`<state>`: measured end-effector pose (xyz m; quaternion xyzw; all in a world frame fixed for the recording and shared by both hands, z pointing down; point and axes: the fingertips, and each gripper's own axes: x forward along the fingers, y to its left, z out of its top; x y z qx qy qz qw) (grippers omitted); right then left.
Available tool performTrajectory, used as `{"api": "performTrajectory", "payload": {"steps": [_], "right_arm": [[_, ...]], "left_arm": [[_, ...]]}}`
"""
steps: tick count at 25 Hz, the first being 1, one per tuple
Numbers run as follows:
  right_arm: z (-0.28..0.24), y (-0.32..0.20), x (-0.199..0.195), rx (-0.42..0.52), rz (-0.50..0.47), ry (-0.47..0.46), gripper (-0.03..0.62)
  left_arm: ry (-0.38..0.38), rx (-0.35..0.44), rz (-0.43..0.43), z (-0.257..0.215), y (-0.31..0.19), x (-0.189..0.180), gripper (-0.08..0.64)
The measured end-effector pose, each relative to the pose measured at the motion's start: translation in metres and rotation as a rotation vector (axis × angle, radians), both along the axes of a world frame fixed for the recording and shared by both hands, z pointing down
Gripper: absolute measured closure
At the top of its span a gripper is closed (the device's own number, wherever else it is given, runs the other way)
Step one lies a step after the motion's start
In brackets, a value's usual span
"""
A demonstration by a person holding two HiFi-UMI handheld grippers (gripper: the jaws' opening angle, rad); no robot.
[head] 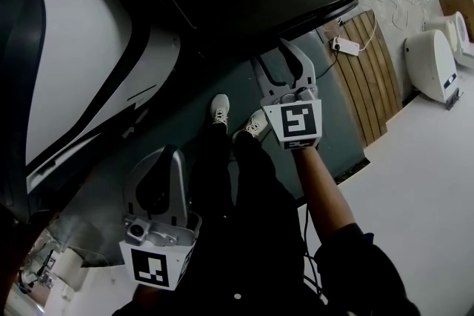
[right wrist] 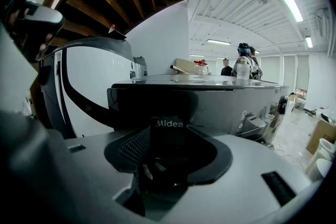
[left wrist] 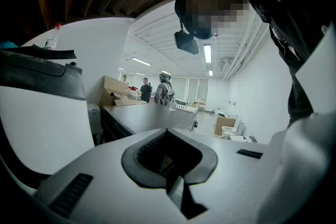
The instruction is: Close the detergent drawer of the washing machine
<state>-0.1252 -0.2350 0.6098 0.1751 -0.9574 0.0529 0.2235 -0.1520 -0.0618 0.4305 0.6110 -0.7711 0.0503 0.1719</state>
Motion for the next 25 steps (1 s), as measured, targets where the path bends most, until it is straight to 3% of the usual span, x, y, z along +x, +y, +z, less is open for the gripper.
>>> {"api": "performTrajectory", "payload": {"steps": [25], "right_arm": [[0.0012, -0.0043, -0.0087, 0.036, 0.017, -0.037, 0.365]], "left_arm": [[0.007, -0.003, 0.005, 0.0013, -0.0041, -0.0056, 0.545]]}}
